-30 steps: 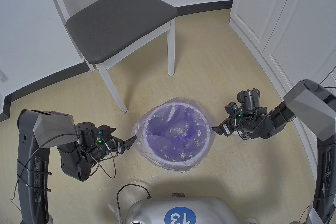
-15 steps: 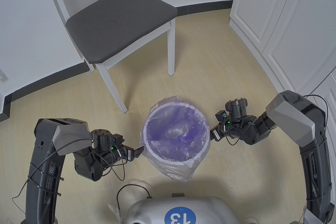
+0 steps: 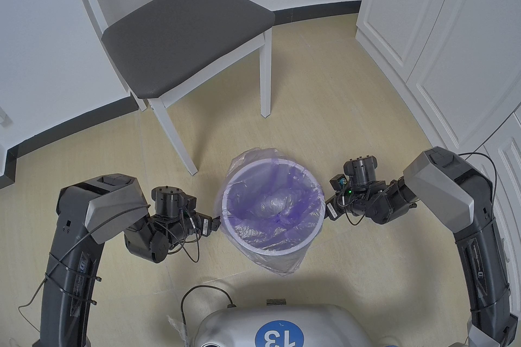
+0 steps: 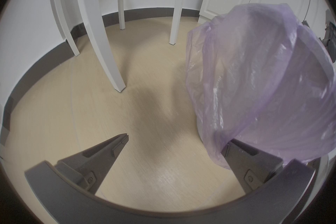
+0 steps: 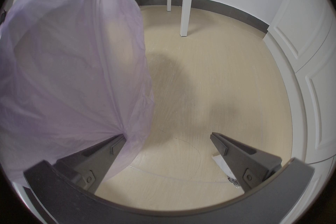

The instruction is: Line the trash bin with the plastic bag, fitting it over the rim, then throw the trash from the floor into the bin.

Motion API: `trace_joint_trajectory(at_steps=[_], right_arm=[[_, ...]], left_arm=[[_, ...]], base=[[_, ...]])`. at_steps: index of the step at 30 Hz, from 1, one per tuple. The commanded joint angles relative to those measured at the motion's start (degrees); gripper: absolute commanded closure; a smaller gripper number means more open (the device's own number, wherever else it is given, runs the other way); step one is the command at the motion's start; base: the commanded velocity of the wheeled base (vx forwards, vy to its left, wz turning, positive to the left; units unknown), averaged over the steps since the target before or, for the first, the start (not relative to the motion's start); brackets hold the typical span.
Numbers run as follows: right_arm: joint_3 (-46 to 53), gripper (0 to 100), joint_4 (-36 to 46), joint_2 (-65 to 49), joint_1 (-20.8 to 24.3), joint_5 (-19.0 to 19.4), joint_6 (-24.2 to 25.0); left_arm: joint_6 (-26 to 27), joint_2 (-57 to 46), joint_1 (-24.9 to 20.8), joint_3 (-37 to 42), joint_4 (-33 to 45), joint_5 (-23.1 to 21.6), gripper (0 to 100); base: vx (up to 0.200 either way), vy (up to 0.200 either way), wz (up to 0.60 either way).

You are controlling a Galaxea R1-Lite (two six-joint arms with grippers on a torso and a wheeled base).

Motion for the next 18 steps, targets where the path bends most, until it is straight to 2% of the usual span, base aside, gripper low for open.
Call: trace_joint_trajectory(at_steps=[1,6,13,18], right_arm=[[3.29,0,-0.38,-3.83,-0.48,0.0,0.89],[8.48,0,-0.38,-10.07,-1.27,0.09,1.15],[13.31,0,-0.64,-14.9,-2.33,0.17,1.94],[20.96,0,-5.3,-19.56,-3.65,0.17,2.56]], left_arm=[[0.1,-3.95,-0.11,3.77,-1.23,0.24,0],[0.19,-9.49,-0.38,10.71,-3.87,-0.2,0],[0.01,-14.15,-0.73,16.51,-6.15,-0.46,0],[-0.16,-17.31,-0.99,24.42,-11.6,-0.46,0]], base=[[0.0,0.0,0.0],[0.0,0.0,0.0],[0.0,0.0,0.0],[0.0,0.0,0.0]])
